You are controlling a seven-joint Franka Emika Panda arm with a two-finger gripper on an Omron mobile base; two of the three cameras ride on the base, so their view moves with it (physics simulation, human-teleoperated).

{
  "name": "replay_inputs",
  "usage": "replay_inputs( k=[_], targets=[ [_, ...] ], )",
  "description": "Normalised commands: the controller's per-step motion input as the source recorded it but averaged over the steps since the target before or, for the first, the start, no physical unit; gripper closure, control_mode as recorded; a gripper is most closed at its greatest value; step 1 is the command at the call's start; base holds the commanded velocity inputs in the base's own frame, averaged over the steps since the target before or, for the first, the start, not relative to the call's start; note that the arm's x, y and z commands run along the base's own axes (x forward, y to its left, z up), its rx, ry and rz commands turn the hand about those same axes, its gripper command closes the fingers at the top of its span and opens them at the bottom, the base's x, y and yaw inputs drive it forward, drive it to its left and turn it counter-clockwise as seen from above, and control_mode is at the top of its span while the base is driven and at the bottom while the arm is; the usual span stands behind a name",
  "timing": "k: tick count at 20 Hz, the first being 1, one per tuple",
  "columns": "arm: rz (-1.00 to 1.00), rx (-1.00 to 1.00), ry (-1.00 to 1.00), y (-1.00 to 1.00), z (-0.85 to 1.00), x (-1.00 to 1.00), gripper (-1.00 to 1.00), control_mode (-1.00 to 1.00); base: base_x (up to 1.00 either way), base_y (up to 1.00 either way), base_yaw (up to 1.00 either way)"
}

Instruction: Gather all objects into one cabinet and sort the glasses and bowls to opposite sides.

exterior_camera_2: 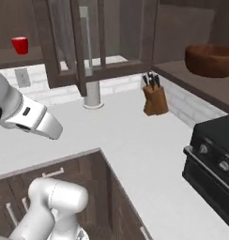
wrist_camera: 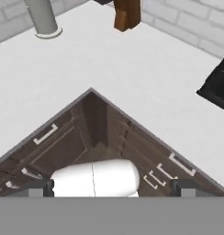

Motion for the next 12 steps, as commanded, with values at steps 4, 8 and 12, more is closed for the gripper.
replay_inputs(
  k=[4, 8, 12],
  targets=[
    [0.00, 0.00, 0.00, 0.00, 0.00, 0.00, -1.00, 1.00, -0.09, 0.14, 1.00],
    [0.00, 0.00, 0.00, 0.00, 0.00, 0.00, -1.00, 1.00, 0.00, 0.19, 0.97],
    [0.00, 0.00, 0.00, 0.00, 0.00, 0.00, -1.00, 1.00, 0.04, 0.08, 0.79]
  ],
)
